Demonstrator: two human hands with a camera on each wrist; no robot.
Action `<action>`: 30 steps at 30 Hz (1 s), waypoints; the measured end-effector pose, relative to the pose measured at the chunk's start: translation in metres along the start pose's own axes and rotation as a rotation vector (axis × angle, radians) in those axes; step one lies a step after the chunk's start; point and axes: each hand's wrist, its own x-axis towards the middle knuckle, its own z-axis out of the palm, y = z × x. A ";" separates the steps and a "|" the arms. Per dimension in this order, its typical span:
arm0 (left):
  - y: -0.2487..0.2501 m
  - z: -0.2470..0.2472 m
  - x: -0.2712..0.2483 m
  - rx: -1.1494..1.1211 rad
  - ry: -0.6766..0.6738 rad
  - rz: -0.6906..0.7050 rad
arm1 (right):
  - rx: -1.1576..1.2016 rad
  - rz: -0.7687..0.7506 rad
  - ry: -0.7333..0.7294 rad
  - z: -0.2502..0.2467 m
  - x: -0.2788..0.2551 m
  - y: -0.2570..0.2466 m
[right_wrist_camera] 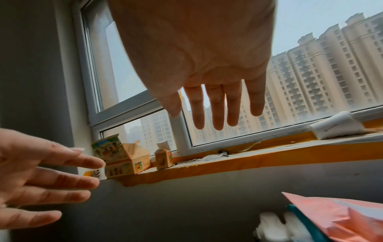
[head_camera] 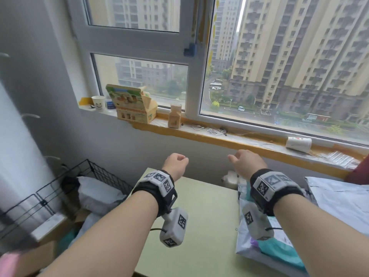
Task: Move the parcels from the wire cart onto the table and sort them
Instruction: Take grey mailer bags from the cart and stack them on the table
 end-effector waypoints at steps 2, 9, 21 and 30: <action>-0.016 -0.027 -0.001 -0.011 0.048 -0.016 | 0.001 -0.021 -0.014 0.011 -0.002 -0.023; -0.079 -0.125 -0.013 0.019 0.210 -0.048 | -0.006 -0.134 -0.074 0.050 -0.011 -0.120; -0.220 -0.301 -0.052 0.006 0.434 -0.188 | -0.008 -0.356 -0.210 0.154 -0.039 -0.308; -0.324 -0.377 -0.084 -0.015 0.534 -0.354 | 0.005 -0.413 -0.332 0.238 -0.081 -0.396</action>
